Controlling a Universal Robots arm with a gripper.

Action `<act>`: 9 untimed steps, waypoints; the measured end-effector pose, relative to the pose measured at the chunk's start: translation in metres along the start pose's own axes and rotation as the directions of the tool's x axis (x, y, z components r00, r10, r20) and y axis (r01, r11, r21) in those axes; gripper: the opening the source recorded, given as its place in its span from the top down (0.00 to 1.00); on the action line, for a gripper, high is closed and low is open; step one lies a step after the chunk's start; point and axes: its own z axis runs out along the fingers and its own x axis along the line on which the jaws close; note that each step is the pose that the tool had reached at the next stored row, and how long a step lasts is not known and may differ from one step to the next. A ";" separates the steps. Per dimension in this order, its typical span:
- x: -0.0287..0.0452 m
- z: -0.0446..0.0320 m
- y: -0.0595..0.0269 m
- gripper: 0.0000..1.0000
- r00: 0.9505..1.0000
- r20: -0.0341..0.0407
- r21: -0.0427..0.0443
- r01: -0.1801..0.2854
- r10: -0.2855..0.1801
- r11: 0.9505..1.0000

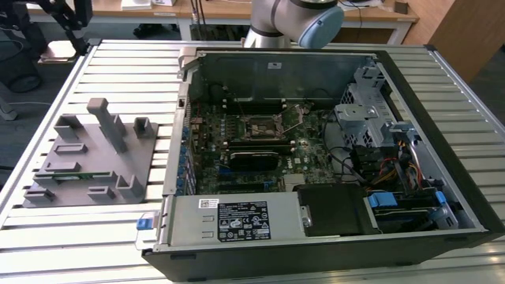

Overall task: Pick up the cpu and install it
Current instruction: 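Pick up the cpu and move it towards the insertion slot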

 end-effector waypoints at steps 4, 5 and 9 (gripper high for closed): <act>-0.0101 -0.0001 -0.0002 0.46 1.000 0.000 0.000 0.000 0.000 1.000; -0.0126 -0.0001 -0.0003 0.46 1.000 0.000 0.000 0.000 0.000 1.000; -0.0196 -0.0001 -0.0005 0.46 1.000 0.000 0.000 0.000 0.000 1.000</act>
